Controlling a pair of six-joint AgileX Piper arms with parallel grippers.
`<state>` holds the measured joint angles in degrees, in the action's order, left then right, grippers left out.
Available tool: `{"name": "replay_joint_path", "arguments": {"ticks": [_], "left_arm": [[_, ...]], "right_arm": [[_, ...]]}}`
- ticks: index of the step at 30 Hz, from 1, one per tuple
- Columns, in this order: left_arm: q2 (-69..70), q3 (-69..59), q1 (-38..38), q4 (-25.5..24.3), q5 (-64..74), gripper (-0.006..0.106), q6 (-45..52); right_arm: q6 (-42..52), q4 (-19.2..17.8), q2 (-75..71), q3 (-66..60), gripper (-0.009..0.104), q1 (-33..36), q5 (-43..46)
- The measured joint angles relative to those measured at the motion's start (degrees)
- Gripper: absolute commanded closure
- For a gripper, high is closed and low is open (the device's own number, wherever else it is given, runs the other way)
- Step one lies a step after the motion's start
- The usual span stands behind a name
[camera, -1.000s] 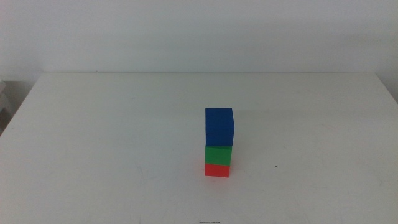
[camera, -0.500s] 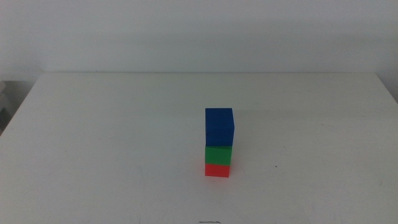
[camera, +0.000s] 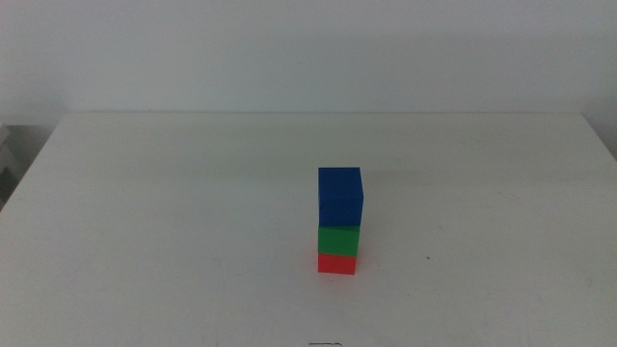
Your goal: Stack red cubes first, then green, then blue cubes in a specific spot.
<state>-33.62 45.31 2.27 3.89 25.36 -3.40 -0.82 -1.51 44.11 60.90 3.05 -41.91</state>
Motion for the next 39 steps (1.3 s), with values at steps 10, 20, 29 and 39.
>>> {"name": "replay_joint_path", "arguments": {"ticks": [10,20,29,39], "left_arm": [[20.3,-24.8,0.0,-1.0,-0.6,0.008,0.0],[30.9,-38.0,0.0,-2.0,-0.6,0.008,0.0],[33.0,-42.5,0.0,-2.7,-4.0,0.008,0.0],[33.0,-46.8,0.0,-2.9,-13.3,0.008,0.0]], "right_arm": [[0.0,0.1,-23.6,-34.7,0.006,0.0,21.5],[0.0,-0.1,-38.2,-53.0,0.006,0.0,22.0],[0.0,-0.1,-44.5,-62.2,0.006,0.0,22.2],[0.0,-0.1,-44.8,-62.4,0.006,0.0,22.2]]}}
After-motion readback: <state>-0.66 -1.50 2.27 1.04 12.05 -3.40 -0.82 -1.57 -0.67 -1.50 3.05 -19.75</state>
